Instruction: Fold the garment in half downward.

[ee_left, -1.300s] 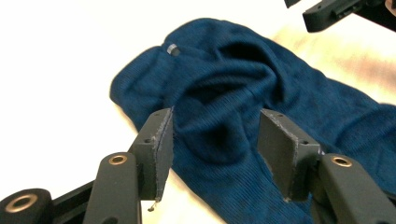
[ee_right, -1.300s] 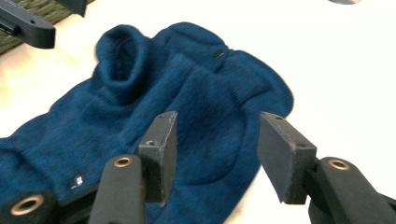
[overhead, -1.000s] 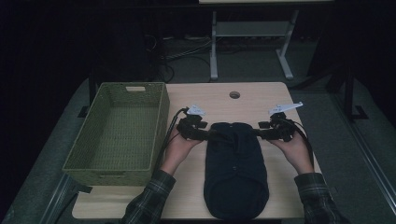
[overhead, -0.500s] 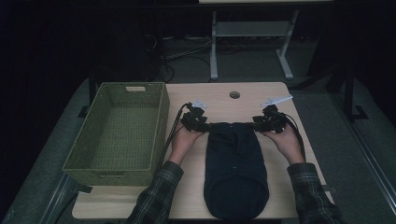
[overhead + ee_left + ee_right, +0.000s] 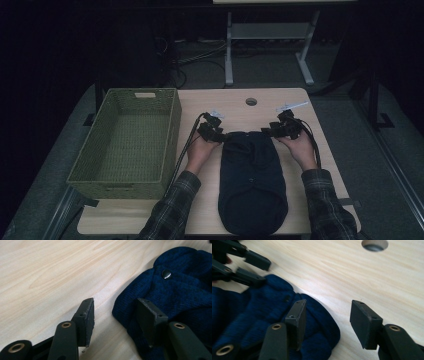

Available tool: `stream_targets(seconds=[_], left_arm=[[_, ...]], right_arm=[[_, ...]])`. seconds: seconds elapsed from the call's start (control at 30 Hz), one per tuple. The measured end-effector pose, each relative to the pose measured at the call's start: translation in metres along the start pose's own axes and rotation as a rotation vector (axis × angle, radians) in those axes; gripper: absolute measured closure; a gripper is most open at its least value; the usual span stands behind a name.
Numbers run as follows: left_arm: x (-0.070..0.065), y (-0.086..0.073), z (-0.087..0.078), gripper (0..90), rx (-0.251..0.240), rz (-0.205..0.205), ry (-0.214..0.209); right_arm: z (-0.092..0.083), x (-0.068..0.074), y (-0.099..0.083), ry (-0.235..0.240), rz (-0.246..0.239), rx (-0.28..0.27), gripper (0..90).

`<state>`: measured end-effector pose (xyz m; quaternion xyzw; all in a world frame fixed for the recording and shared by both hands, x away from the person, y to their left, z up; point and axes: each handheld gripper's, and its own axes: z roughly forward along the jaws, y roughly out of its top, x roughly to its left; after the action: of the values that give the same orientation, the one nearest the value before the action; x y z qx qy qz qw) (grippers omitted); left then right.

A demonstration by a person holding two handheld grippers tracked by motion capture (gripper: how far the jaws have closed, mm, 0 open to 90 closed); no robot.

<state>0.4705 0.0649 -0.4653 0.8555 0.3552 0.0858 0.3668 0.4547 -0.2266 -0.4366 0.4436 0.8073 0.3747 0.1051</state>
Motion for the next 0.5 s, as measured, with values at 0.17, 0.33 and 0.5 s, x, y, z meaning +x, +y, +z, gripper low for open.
stream_targets(seconds=[0.17, 0.33, 0.5], left_arm=[[-0.001, -0.001, 0.003, 50.1, 0.003, 0.008, 0.003], [-0.001, -0.002, 0.003, 52.2, -0.004, 0.02, 0.002], [-0.001, -0.003, 0.004, 59.5, -0.011, 0.018, -0.021]], right_arm=[[0.009, -0.006, -0.006, -0.019, 0.013, 0.039, 47.0], [0.012, -0.011, -0.012, -0.006, 0.024, 0.064, 49.4], [0.021, -0.009, -0.017, 0.003, -0.008, 0.102, 56.7]])
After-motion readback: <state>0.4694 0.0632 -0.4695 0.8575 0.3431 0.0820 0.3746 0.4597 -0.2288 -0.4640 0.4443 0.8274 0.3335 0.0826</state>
